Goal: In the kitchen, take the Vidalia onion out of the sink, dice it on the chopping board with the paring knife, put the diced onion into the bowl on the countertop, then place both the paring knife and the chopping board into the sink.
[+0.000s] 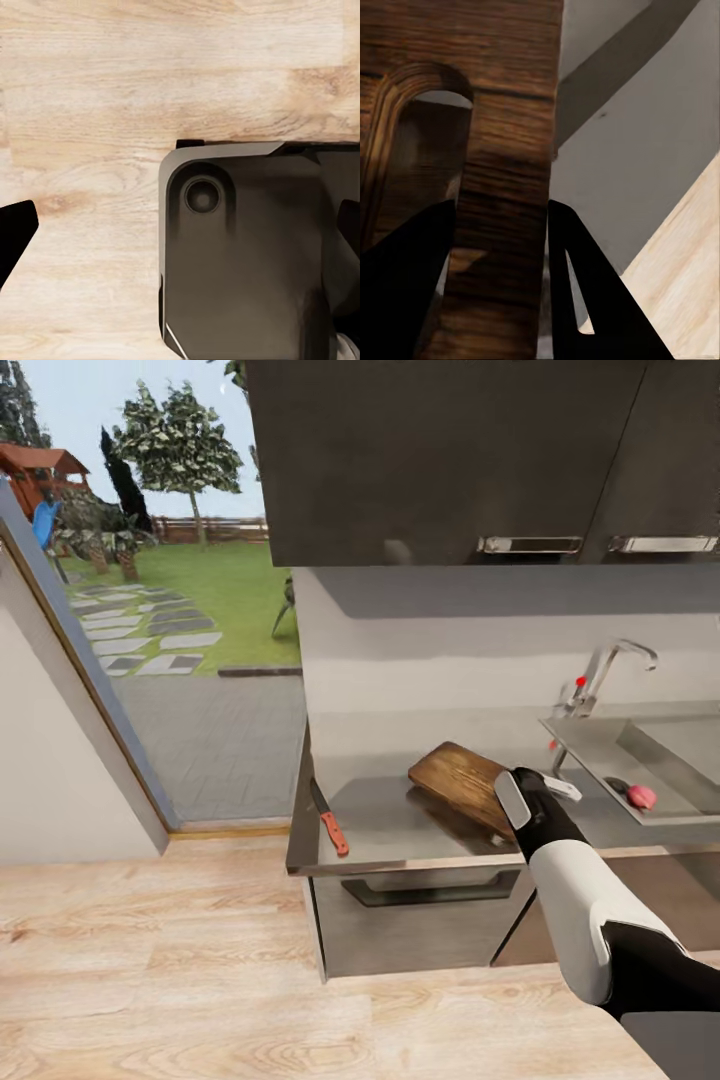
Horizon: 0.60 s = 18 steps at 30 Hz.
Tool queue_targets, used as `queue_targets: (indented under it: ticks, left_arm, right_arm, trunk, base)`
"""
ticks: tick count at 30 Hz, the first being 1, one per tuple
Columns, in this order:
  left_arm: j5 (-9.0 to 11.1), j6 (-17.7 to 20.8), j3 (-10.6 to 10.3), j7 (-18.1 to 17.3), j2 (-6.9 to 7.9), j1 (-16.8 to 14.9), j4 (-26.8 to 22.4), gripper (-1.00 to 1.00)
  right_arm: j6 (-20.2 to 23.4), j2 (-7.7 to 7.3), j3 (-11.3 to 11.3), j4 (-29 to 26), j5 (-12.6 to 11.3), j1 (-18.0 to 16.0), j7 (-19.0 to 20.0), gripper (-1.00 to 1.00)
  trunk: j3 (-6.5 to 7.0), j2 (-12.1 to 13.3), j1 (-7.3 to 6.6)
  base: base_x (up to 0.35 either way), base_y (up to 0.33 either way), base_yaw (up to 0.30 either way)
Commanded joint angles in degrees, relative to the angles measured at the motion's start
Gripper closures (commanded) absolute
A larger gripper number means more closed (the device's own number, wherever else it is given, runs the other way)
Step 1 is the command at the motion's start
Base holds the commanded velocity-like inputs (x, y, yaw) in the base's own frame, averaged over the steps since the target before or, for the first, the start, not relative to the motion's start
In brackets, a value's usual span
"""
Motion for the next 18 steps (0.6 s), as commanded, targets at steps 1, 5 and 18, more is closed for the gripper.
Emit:
queue_targets:
  ticks: [1,5,18]
  left_arm:
    - [0.05,-0.12,0.02,0.02,0.00,0.00,-0.05,-1.00]
    - [0.05,-0.05,0.02,0.06,0.00,0.01,0.01,-1.00]
    - [0.07,-0.03,0.03,0.07,0.00,-0.02,0.79,-1.00]
  right_arm:
    - [0.26,0.04,-0.11,-0.13,0.12,-0.04,-0.30,1.00]
    - [0.33,0.06,-0.11,-0.13,0.13,-0.04,-0.25,1.00]
    - [0.35,0.00,-0.11,-0.13,0.16,-0.04,-0.15,1.00]
  trunk:
    - [0.01,-0.08,0.02]
    - [0.37,-0.08,0.02]
    - [1.53,-0.08,0.02]
  base:
    - [0.000,0.000,0.000]
    - [0.000,-0.037,0.000]
    - [0.000,-0.269,0.000]
